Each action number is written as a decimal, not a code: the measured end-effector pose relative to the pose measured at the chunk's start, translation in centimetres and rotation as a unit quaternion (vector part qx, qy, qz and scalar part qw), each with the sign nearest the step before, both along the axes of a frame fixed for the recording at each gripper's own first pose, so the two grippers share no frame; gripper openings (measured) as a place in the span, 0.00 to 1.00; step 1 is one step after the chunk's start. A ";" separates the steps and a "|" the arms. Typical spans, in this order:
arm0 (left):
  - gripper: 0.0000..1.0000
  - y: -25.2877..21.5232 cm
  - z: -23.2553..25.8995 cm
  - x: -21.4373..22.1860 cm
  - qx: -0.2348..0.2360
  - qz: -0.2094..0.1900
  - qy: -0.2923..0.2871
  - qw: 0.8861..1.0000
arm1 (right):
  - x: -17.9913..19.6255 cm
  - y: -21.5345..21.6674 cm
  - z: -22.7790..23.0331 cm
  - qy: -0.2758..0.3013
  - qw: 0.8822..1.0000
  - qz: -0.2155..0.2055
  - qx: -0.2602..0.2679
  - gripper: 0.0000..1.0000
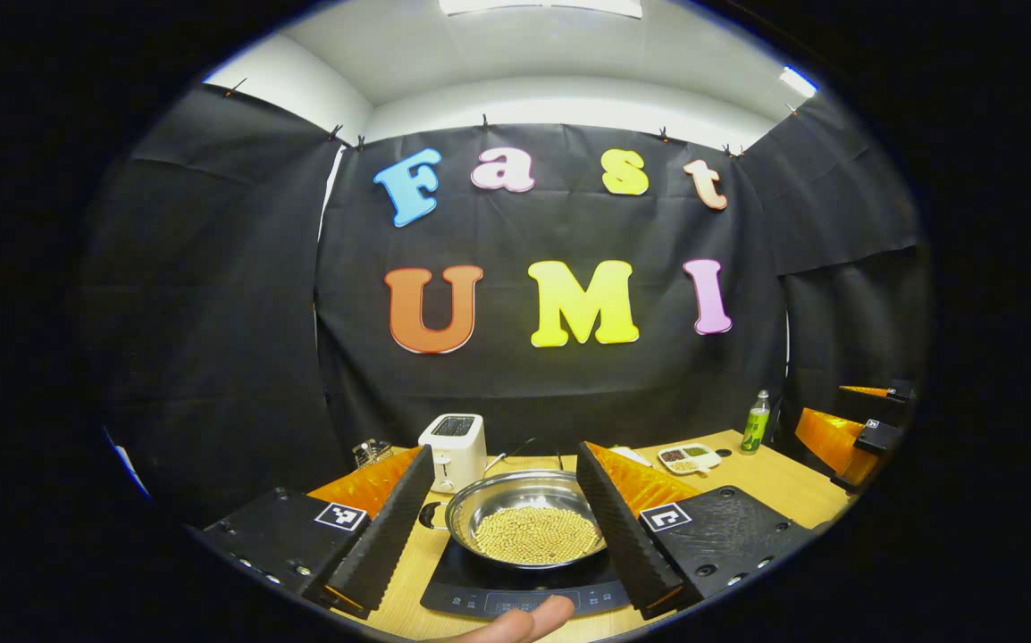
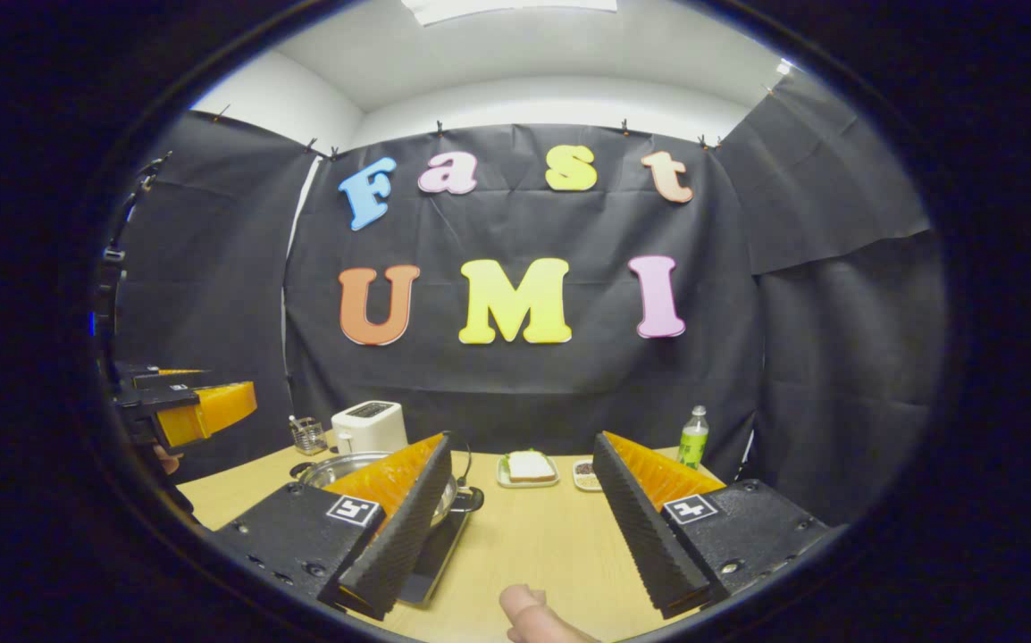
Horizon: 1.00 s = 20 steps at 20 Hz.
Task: First push the handle of the pot to place it horizontally, then grasp the pot with both hands and set it on the induction cooktop.
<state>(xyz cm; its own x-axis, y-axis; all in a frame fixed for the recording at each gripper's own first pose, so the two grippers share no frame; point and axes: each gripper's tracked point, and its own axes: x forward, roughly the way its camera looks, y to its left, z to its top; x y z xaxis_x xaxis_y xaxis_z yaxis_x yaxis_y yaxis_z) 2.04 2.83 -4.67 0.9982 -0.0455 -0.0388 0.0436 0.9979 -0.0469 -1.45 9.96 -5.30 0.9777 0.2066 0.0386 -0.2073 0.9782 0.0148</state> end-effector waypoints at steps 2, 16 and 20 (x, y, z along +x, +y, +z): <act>0.95 -1.2 1.9 -1.7 -0.004 -0.008 -0.013 1.000 | -2.2 -2.1 1.6 -0.008 1.000 -0.016 0.000 0.96; 0.95 -2.3 5.0 -12.1 -0.010 -0.018 -0.056 0.998 | -14.1 -10.5 6.5 -0.084 0.993 -0.088 0.005 0.96; 0.95 -2.0 4.1 -12.1 -0.001 -0.015 -0.046 0.999 | -14.0 -10.5 5.3 -0.067 0.995 -0.076 0.011 0.96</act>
